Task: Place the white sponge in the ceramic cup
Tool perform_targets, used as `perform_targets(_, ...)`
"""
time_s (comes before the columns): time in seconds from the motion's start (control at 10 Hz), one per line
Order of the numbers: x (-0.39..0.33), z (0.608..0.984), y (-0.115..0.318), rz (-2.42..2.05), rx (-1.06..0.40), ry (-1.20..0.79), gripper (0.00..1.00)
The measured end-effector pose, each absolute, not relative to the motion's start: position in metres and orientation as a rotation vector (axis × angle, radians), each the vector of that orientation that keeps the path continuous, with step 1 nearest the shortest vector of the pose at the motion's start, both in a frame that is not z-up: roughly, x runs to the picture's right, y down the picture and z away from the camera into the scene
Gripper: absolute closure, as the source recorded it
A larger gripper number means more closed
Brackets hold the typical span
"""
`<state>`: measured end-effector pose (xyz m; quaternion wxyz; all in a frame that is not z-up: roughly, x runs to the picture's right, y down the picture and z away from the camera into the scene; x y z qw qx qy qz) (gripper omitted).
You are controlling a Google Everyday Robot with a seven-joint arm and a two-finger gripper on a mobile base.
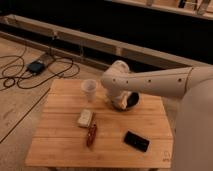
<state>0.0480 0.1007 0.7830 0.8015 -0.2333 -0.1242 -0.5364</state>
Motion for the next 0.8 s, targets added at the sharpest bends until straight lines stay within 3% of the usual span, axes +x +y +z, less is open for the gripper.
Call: perform_targets(0.8, -0.084, 0.808, 0.137, -1.421, -0.456, -0.441, 0.33)
